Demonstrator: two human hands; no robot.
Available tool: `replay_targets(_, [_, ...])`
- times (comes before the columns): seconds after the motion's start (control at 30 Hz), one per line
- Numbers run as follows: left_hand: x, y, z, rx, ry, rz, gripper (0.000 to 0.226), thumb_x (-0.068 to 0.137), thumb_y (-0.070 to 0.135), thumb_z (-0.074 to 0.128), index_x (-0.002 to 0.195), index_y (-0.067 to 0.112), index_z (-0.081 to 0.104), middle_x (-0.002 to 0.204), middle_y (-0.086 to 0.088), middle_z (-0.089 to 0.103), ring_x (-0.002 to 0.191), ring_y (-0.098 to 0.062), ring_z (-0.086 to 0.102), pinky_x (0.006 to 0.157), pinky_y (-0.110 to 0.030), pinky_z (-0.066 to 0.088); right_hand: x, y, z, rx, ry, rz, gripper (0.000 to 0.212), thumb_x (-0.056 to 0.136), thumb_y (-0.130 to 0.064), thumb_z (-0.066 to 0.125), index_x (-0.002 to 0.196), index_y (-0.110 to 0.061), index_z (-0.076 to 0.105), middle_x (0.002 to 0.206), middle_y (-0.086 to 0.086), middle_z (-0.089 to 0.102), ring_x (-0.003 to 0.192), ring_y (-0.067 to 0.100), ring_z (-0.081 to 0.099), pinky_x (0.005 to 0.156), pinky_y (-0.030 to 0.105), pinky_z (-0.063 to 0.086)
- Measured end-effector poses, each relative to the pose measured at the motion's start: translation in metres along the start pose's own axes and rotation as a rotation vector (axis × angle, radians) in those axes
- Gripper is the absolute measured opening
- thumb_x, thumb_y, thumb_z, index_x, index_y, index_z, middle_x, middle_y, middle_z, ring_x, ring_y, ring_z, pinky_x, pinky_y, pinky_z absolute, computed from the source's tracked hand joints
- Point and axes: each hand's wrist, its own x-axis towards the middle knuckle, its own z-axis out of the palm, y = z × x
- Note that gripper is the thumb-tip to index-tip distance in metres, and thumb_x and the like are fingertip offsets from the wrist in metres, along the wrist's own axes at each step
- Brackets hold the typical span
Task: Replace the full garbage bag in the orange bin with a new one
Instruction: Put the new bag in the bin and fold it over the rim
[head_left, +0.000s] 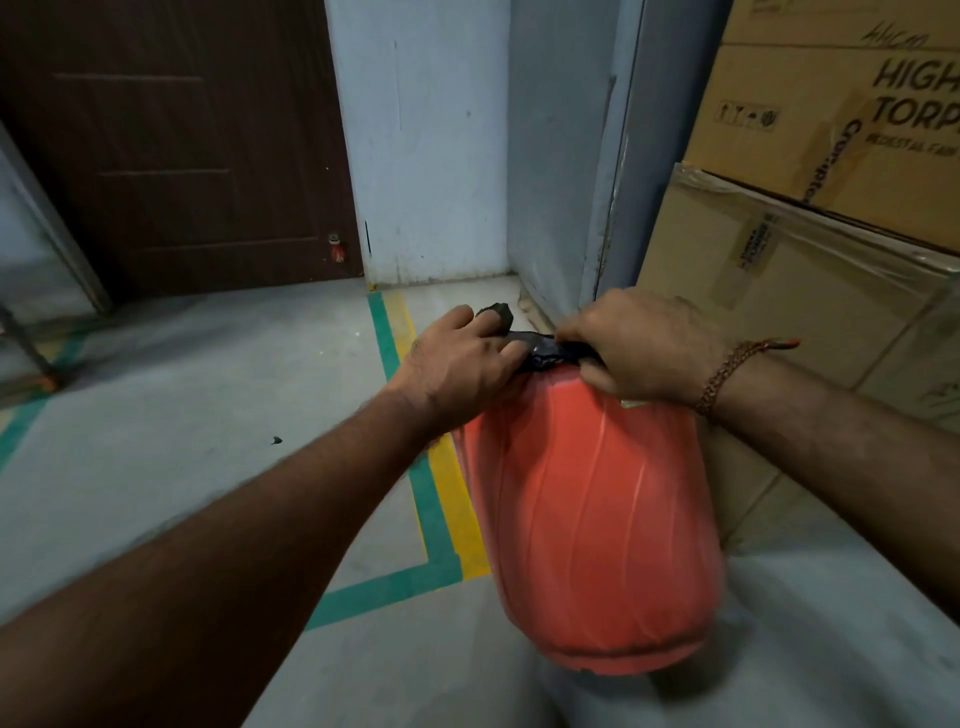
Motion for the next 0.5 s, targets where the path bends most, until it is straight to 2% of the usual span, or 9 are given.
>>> replay_targets(0.1, [0.001, -0.001, 0.0, -0.06, 0.004, 0.022, 0.029, 0.1, 0.04, 0.047, 0.091, 0.019, 0.066, 0.079, 0.0, 0.073, 0.085, -0.028, 0.063, 0.069, -0.038, 0.044, -0.004, -0.009, 0.003, -0.236, 0.058, -0.046, 0.011, 0.098, -0.024, 0.05, 0.095, -0.02, 0.06, 0.08, -0.002, 0.065, 0.068, 0.024, 0.066, 0.052, 0.031, 0.035])
replay_targets(0.17, [0.001, -0.001, -0.001, -0.103, -0.021, 0.017, 0.036, 0.098, 0.046, 0.043, 0.093, 0.019, 0.066, 0.081, -0.002, 0.074, 0.077, -0.029, 0.067, 0.067, -0.035, 0.044, -0.006, -0.015, 0.008, -0.27, 0.065, -0.058, 0.015, 0.104, -0.017, 0.042, 0.099, -0.017, 0.056, 0.085, -0.001, 0.064, 0.069, 0.023, 0.066, 0.05, 0.033, 0.033])
replay_targets(0.27, [-0.007, -0.003, -0.007, -0.104, -0.053, -0.086, 0.046, 0.098, 0.058, 0.039, 0.096, 0.021, 0.066, 0.079, -0.001, 0.073, 0.064, -0.031, 0.067, 0.056, -0.03, 0.03, -0.009, -0.01, 0.013, -0.25, 0.056, -0.029, 0.014, 0.104, -0.014, 0.039, 0.101, -0.017, 0.052, 0.09, 0.001, 0.064, 0.072, 0.023, 0.067, 0.051, 0.034, 0.035])
replay_targets(0.37, [-0.018, -0.005, -0.007, -0.23, -0.127, -0.207, 0.042, 0.102, 0.058, 0.039, 0.11, 0.024, 0.062, 0.093, -0.004, 0.074, 0.077, -0.037, 0.068, 0.055, -0.032, 0.028, -0.015, 0.0, 0.02, -0.235, 0.103, 0.016, 0.01, 0.102, -0.009, 0.046, 0.109, -0.016, 0.044, 0.085, 0.005, 0.063, 0.065, 0.027, 0.066, 0.049, 0.036, 0.045])
replay_targets(0.43, [-0.021, -0.008, -0.002, -0.323, -0.178, -0.232, 0.042, 0.102, 0.056, 0.04, 0.115, 0.023, 0.062, 0.1, -0.004, 0.073, 0.084, -0.035, 0.068, 0.056, -0.034, 0.035, -0.018, 0.005, 0.026, -0.186, 0.168, 0.026, 0.03, 0.096, -0.004, 0.056, 0.114, -0.014, 0.035, 0.078, 0.008, 0.061, 0.058, 0.03, 0.063, 0.045, 0.036, 0.045])
replay_targets(0.5, [-0.021, -0.01, -0.001, -0.361, -0.174, -0.218, 0.042, 0.102, 0.055, 0.042, 0.112, 0.022, 0.066, 0.096, -0.003, 0.072, 0.082, -0.033, 0.069, 0.056, -0.034, 0.043, -0.019, 0.007, 0.028, -0.177, 0.194, 0.008, 0.029, 0.096, -0.004, 0.056, 0.114, -0.013, 0.035, 0.077, 0.009, 0.06, 0.057, 0.03, 0.061, 0.046, 0.037, 0.044])
